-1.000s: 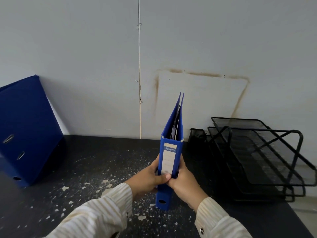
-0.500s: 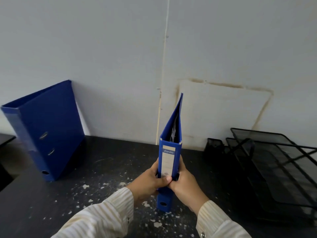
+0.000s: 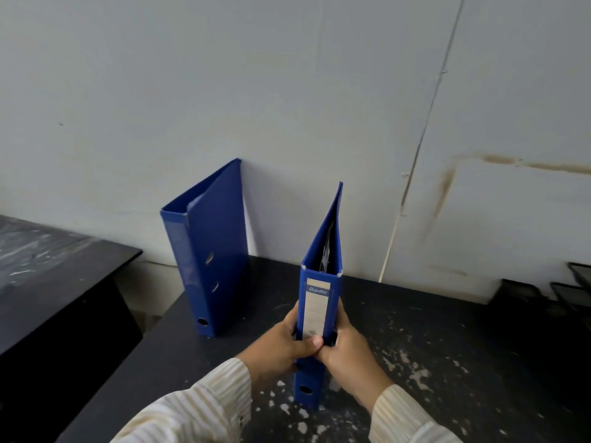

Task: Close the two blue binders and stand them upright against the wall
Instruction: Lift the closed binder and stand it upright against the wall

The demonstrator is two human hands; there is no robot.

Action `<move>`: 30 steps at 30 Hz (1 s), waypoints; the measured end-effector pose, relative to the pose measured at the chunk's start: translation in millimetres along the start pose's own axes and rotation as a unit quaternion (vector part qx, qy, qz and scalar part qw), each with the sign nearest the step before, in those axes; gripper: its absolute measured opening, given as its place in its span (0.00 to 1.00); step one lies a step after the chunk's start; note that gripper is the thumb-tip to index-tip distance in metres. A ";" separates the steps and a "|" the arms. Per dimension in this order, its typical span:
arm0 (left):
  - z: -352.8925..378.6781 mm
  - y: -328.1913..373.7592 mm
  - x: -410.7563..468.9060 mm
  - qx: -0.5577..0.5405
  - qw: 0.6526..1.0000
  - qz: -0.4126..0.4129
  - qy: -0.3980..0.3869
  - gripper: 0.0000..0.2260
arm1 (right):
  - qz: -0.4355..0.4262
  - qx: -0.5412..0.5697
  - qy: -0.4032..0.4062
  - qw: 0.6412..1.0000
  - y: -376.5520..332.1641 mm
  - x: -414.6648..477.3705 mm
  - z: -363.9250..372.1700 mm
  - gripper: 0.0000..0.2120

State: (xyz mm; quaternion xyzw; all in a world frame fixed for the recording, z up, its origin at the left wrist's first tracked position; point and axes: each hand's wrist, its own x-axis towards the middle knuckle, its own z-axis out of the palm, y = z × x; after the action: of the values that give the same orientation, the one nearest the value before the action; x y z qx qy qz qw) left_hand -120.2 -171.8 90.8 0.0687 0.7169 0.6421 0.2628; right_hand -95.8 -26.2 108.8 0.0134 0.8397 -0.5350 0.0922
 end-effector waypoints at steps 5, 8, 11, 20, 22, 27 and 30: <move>-50.3 -9.7 -9.0 -0.001 1.000 0.008 0.002 0.36 | 0.007 -0.003 0.003 1.000 -24.0 15.5 44.9 0.40; -74.8 -10.8 -19.1 -0.006 1.000 0.002 0.006 0.36 | 0.003 -0.012 0.008 1.000 -38.2 19.8 68.2 0.39; -90.2 -8.3 -28.4 0.001 1.000 0.004 0.014 0.33 | 0.004 -0.007 0.005 1.000 -49.5 23.8 84.8 0.38; -121.3 2.8 -50.0 0.017 0.999 0.032 0.027 0.29 | 0.003 -0.003 0.015 1.000 -66.4 36.7 121.2 0.38; -124.1 2.1 -51.2 0.016 0.999 0.034 0.031 0.30 | 0.002 -0.002 0.013 1.000 -66.6 38.2 125.1 0.39; -126.7 0.8 -54.4 0.029 0.998 0.049 0.024 0.30 | -0.008 -0.015 0.030 0.999 -66.6 36.0 130.1 0.37; -126.1 0.7 -57.6 0.024 0.997 0.069 0.032 0.30 | -0.040 -0.040 0.055 0.997 -69.3 30.9 127.8 0.34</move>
State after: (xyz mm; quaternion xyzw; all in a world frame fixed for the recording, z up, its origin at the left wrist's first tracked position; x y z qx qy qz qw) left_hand -129.9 -308.3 112.8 0.1033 0.7337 0.6432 0.1929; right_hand -116.5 -173.4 113.3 0.0050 0.8639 -0.5030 0.0251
